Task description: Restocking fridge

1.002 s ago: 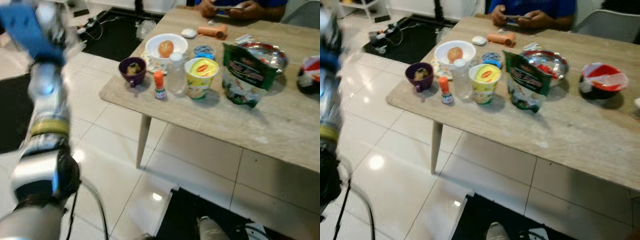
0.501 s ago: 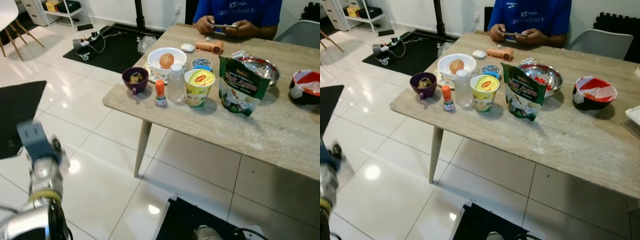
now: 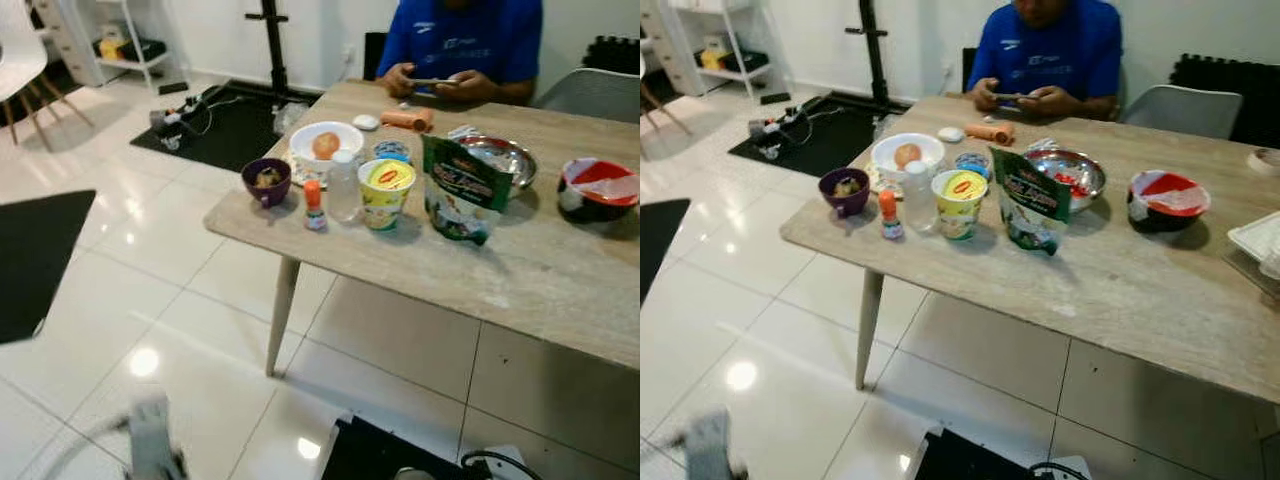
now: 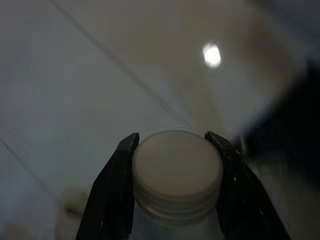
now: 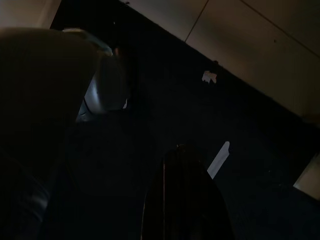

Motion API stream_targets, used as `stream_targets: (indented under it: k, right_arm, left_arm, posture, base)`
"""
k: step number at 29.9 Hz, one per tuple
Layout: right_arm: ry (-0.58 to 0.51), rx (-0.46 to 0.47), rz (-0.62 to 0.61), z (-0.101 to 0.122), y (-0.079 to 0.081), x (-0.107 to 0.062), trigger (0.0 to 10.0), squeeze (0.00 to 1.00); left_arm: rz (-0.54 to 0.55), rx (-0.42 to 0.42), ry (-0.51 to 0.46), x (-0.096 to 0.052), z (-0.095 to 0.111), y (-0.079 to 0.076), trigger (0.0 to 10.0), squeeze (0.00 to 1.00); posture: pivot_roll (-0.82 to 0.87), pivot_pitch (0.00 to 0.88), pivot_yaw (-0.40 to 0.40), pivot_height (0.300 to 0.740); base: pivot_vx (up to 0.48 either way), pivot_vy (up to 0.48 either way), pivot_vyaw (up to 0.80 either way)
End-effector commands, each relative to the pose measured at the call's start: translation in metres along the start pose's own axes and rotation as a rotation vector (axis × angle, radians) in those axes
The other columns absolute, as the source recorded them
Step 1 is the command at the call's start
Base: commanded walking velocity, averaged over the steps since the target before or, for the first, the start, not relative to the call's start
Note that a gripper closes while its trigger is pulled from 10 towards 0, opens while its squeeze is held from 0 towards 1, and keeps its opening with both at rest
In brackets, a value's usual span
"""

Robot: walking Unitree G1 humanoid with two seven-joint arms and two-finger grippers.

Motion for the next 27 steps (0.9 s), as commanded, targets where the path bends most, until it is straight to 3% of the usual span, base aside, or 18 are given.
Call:
stream_targets:
  k: [1, 7, 19, 27]
  right_arm:
    - [0.013, -0.015, 0.003, -0.003, 0.002, 0.000, 10.0, 0.00]
    - [0.067, -0.038, -0.005, -0.015, -0.004, -0.002, 10.0, 0.00]
    - [0.122, -0.139, -0.024, -0.019, -0.013, -0.002, 10.0, 0.00]
    - [0.122, -0.139, -0.024, -0.019, -0.013, -0.002, 10.0, 0.00]
  left_arm:
    - [-0.005, 0.036, 0.005, 0.000, -0.001, 0.000, 10.0, 0.00]
    - [-0.060, 0.101, -0.004, 0.000, 0.000, -0.017, 10.0, 0.00]
    - [-0.112, 0.192, -0.037, 0.001, 0.013, -0.030, 10.0, 0.00]
    - [-0.112, 0.192, -0.037, 0.001, 0.013, -0.030, 10.0, 0.00]
  posture:
    - [-0.05, 0.088, 0.063, 0.740]
    - [-0.04, 0.090, 0.045, 0.740]
    - [-0.02, 0.083, 0.020, 0.740]
    - [-0.02, 0.083, 0.020, 0.740]
  base:
    - [0.000, 0.000, 0.00]
    - [0.000, 0.000, -0.38]
    - [0.000, 0.000, -0.77]
    - [0.000, 0.000, -0.77]
Point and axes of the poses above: a point about 5 cm out from each wrist's last joint towards the gripper, its own x axis pointing out of the wrist towards the gripper, its own z axis along the axis of the wrist's last joint, y = z × x, the point moved 6 cm from there along x, pointing out of the wrist towards the gripper, and after that the axes turned 7 degrees about x, right-handed, at the moved point
